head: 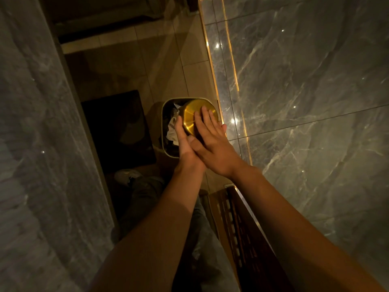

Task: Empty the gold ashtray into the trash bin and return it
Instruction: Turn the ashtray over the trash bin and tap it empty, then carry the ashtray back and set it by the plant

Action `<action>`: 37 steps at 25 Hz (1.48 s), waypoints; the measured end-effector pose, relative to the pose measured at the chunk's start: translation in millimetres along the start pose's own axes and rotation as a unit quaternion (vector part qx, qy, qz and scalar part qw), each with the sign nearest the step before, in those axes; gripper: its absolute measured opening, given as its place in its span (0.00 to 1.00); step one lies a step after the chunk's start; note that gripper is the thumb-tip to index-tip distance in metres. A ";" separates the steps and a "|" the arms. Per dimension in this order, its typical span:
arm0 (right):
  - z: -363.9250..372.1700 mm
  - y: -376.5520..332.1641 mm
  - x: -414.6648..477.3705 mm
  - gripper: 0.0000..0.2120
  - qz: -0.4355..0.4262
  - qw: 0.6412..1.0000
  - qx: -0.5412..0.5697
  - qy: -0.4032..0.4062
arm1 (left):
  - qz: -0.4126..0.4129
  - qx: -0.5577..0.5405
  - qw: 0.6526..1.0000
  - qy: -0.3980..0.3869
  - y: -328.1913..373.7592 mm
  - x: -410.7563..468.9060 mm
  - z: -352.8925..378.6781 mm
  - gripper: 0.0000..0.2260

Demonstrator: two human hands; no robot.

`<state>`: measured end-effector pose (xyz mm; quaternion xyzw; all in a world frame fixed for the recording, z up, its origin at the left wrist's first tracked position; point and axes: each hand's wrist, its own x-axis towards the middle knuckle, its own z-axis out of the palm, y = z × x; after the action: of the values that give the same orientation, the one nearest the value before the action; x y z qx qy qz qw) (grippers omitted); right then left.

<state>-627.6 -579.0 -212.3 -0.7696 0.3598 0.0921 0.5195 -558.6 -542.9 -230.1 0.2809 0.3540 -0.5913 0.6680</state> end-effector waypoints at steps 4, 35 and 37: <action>-2.5 -1.9 -7.0 0.27 0.041 0.990 0.116 0.071 | 0.013 0.041 0.996 0.075 1.6 -4.3 0.5 0.32; -83.2 -151.3 -114.6 0.14 0.083 0.821 0.522 0.216 | 0.307 0.715 0.628 -0.035 60.4 -219.8 96.7 0.43; -75.7 -169.4 -117.7 0.15 0.061 0.836 0.505 0.205 | 0.312 0.730 0.607 -0.037 79.8 -237.2 97.3 0.45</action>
<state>-620.4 -556.5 6.2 -0.3783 0.5012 -0.2303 0.7434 -477.9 -468.5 14.9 0.7467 -0.3296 -0.4189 0.3979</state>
